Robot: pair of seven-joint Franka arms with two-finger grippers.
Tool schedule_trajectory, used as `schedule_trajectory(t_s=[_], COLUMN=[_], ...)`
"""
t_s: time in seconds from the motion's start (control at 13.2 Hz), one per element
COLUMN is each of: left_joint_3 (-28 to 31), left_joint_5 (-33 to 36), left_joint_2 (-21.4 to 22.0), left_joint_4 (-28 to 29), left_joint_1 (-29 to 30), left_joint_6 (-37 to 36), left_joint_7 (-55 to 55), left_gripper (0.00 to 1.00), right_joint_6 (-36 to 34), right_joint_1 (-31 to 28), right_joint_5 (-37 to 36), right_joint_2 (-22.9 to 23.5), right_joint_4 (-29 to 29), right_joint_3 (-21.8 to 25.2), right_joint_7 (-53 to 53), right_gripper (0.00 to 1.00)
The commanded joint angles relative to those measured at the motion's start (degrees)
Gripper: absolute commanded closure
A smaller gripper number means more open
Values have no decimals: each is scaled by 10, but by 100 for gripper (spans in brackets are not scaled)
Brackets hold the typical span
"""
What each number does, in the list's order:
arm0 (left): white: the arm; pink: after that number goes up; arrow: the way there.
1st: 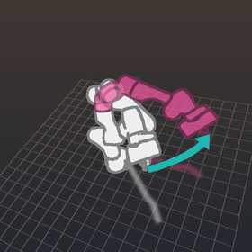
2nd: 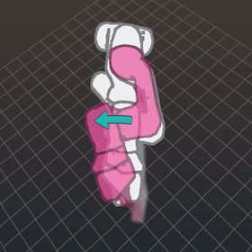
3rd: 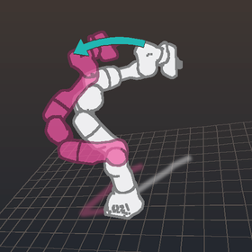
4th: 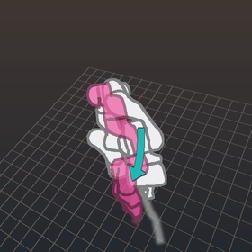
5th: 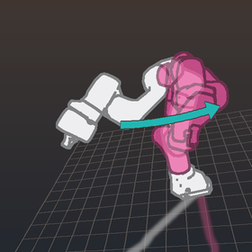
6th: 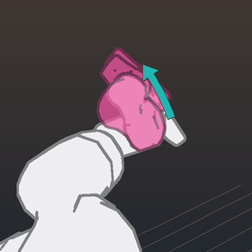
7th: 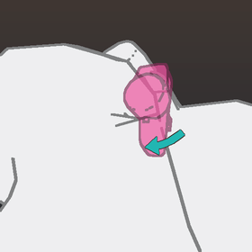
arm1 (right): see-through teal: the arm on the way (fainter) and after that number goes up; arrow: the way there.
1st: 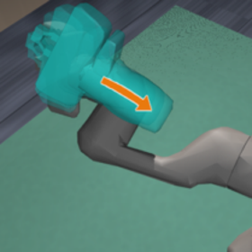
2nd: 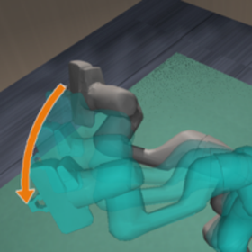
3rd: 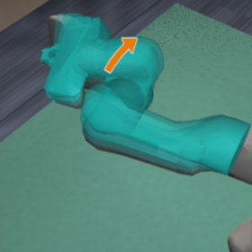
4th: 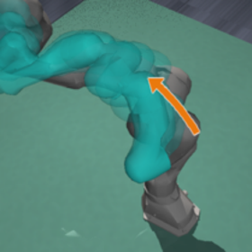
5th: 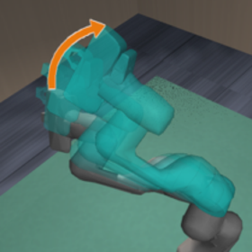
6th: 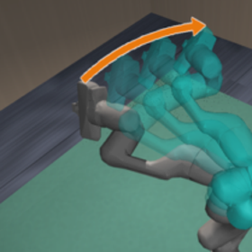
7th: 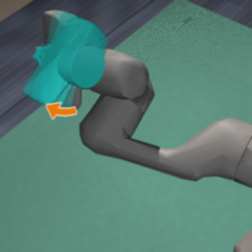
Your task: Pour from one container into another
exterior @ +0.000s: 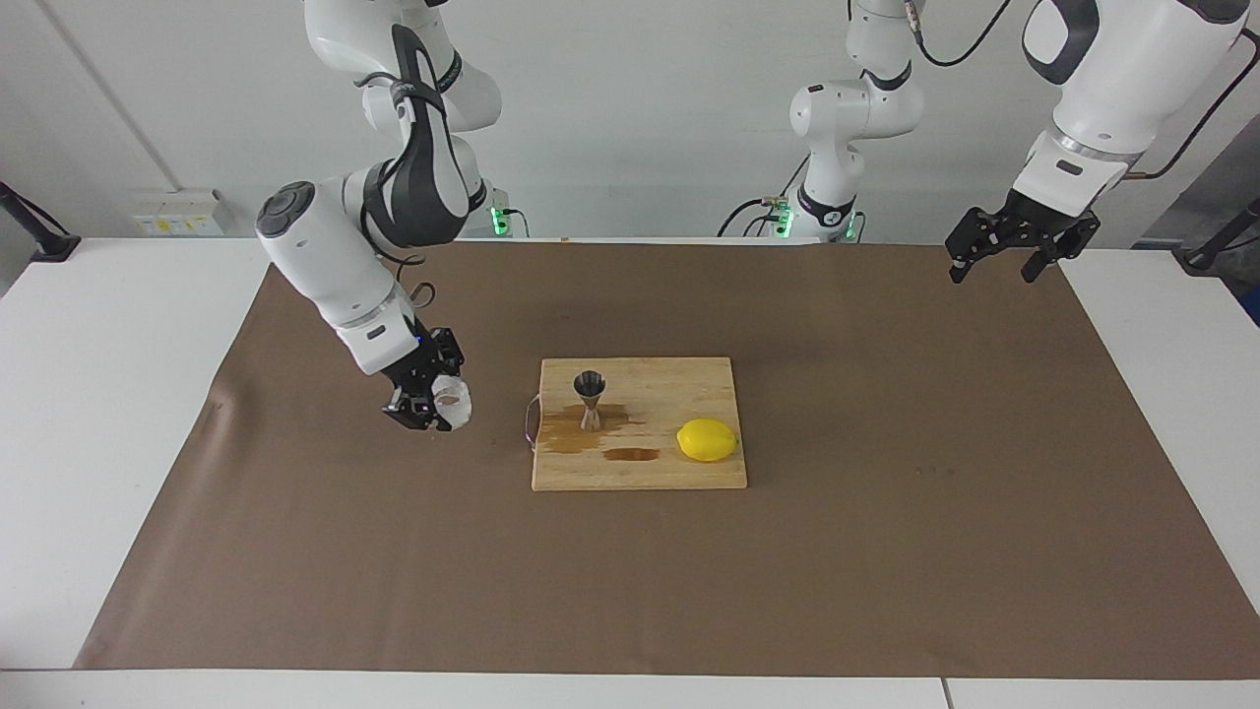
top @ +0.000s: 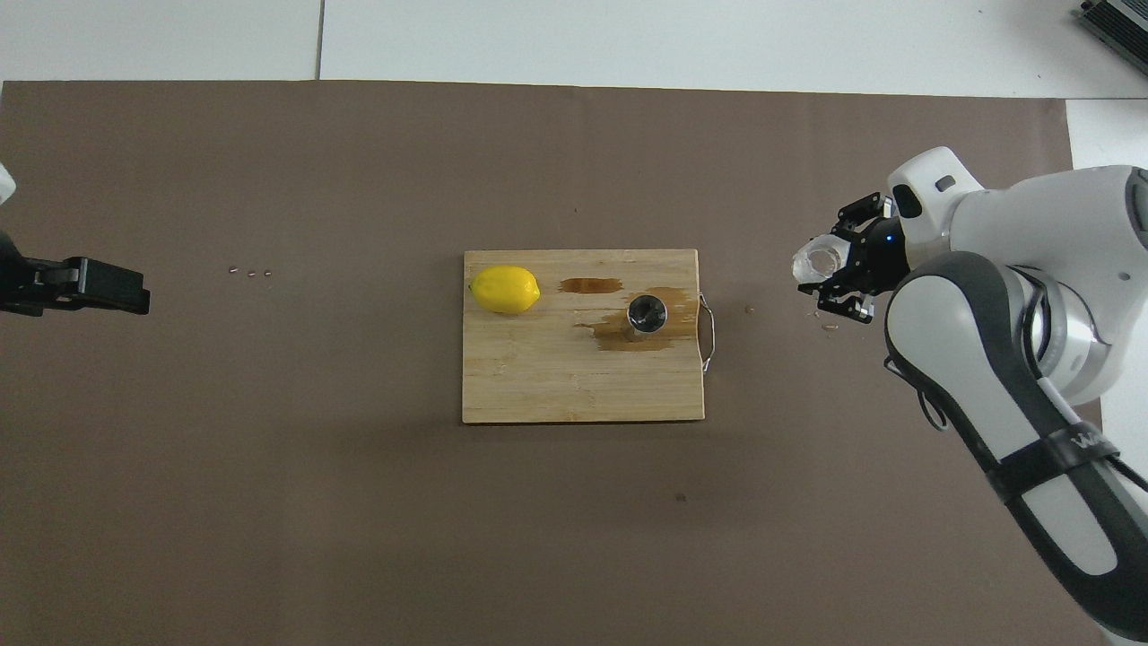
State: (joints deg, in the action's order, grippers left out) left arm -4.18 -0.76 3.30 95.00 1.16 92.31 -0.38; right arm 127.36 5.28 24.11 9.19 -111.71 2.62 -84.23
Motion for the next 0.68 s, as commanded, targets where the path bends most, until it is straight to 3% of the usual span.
schedule_trajectory(t_s=[0.0,0.3,0.61], left_joint_3=[-2,-2,-2], left_joint_5=[3,3,3], left_joint_2=[14,14,14], left_joint_4=[12,12,12], left_joint_1=[4,4,4], left_joint_6=[-5,-5,-5], left_joint_7=[-6,-6,-6], left_gripper=[0,0,0], right_joint_6=[5,8,51], right_joint_1=[-42,-91,-92], right_joint_5=[60,72,73], right_joint_2=[-26,-23,-19], right_joint_4=[-55,-97,-142], right_joint_3=[-8,-7,-8], right_joint_7=[-72,-180,-237], right_gripper=[42,42,42])
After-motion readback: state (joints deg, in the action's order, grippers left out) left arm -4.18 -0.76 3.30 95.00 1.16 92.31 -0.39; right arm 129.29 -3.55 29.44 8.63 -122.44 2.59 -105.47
